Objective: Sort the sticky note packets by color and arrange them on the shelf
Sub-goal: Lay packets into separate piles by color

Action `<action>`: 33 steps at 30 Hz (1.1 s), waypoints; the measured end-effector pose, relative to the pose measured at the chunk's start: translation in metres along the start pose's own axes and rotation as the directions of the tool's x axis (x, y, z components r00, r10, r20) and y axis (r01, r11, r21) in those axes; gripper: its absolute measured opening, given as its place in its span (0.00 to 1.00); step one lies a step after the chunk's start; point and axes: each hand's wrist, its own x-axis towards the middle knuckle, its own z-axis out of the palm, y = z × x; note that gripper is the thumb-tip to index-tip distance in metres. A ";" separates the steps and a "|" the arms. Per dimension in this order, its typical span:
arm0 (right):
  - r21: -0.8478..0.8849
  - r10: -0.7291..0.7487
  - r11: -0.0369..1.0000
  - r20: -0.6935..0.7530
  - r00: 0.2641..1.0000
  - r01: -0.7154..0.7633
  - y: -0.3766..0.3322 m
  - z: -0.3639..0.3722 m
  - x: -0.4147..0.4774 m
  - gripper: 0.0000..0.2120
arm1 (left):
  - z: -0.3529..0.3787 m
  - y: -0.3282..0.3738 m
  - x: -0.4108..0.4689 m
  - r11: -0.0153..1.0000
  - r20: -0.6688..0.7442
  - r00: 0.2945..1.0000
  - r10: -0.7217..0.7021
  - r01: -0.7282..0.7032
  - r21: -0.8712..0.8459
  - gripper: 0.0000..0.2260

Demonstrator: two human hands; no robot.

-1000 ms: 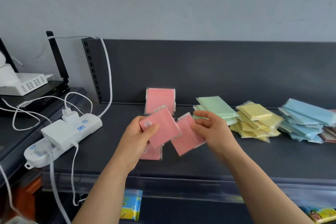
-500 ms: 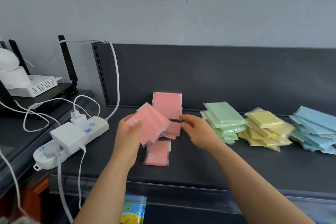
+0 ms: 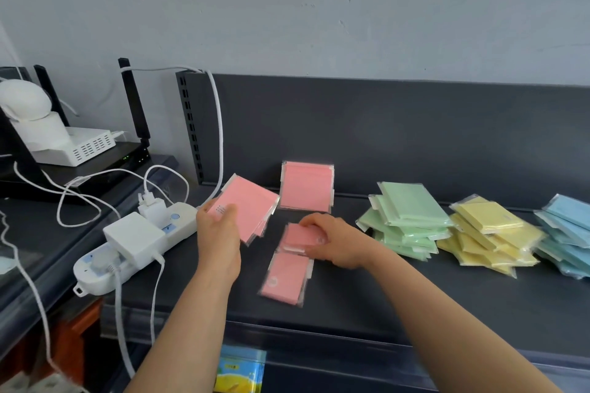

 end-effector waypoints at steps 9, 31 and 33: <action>0.462 0.142 0.887 -0.246 0.959 -0.013 -0.005 -0.009 0.002 0.26 | 0.040 0.012 -0.010 0.977 0.167 0.984 -0.066 0.097 -0.187 0.13; 0.181 0.268 0.960 -0.355 0.896 -0.215 0.006 0.011 0.053 0.18 | 0.061 -0.038 0.054 0.518 0.402 0.901 0.164 -0.426 0.742 0.12; 0.251 0.281 0.948 -0.361 0.889 -0.197 0.008 0.010 0.053 0.25 | 0.063 -0.036 0.054 0.520 0.433 0.887 0.163 -0.450 0.726 0.14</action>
